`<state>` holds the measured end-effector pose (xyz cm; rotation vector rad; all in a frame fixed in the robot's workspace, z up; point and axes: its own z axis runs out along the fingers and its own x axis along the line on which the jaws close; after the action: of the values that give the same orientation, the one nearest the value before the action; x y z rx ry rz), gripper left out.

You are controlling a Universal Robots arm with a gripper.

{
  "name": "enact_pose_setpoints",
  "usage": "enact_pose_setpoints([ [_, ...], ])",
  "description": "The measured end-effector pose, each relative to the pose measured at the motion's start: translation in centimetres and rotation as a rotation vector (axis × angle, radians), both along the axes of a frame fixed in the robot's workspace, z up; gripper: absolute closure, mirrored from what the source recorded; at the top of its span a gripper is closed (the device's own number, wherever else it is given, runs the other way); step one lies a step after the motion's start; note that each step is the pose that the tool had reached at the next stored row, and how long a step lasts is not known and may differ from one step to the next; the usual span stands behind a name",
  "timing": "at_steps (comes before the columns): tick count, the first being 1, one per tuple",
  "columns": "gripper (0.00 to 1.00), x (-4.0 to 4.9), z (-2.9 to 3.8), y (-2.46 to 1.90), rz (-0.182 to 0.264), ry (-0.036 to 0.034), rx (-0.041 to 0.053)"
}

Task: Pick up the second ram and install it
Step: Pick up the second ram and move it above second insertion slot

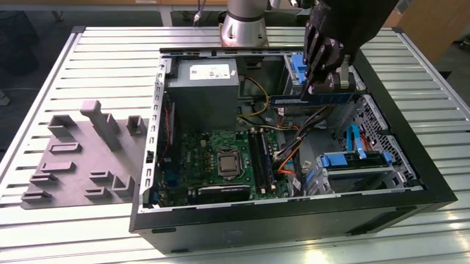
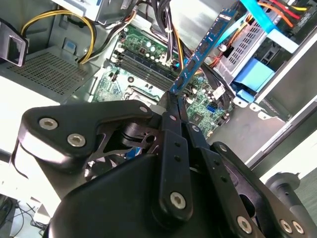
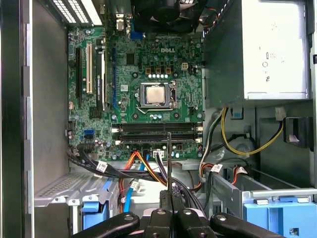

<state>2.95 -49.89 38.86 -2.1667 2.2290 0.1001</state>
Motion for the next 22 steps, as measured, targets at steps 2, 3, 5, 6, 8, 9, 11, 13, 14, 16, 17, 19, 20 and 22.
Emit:
enact_pose_setpoints([
  [2, 0.88, -0.16, 0.0, 0.0, 0.0, 0.0, 0.0],
  [3, 0.88, -0.24, 0.0, 0.0, 0.0, 0.0, 0.0001],
  [5, 0.88, -0.41, 0.0, 0.0, 0.0, 0.0, 0.0001],
  [6, 0.88, -0.49, 0.0, 0.0, 0.0, 0.0, 0.0001],
  [8, 0.88, -0.67, 0.0, 0.0, 0.0, 0.0, 0.0001],
  [9, 0.88, -0.77, 0.0, 0.0, 0.0, 0.0, 0.0],
  [11, 0.88, -0.97, 0.0, 0.0, 0.0, -0.0001, 0.0],
  [13, 0.88, -1.18, 0.0, 0.0, 0.0, -0.0001, 0.0],
  [14, 0.88, -1.29, 0.0, 0.0, 0.0, -0.0001, 0.0],
  [16, 0.88, -1.53, 0.0, 0.0, 0.0, -0.0002, 0.0],
  [17, 0.88, -1.65, 0.0, 0.0, 0.0, -0.0002, 0.0],
  [19, 0.88, -1.9, 0.0, 0.0, 0.0, -0.0003, 0.0001],
  [20, 0.88, -2.03, 0.0, 0.0, 0.0, -0.0003, 0.0001],
  [22, 0.88, -2.26, 0.0, 0.0, 0.0, -0.0004, 0.0001],
])
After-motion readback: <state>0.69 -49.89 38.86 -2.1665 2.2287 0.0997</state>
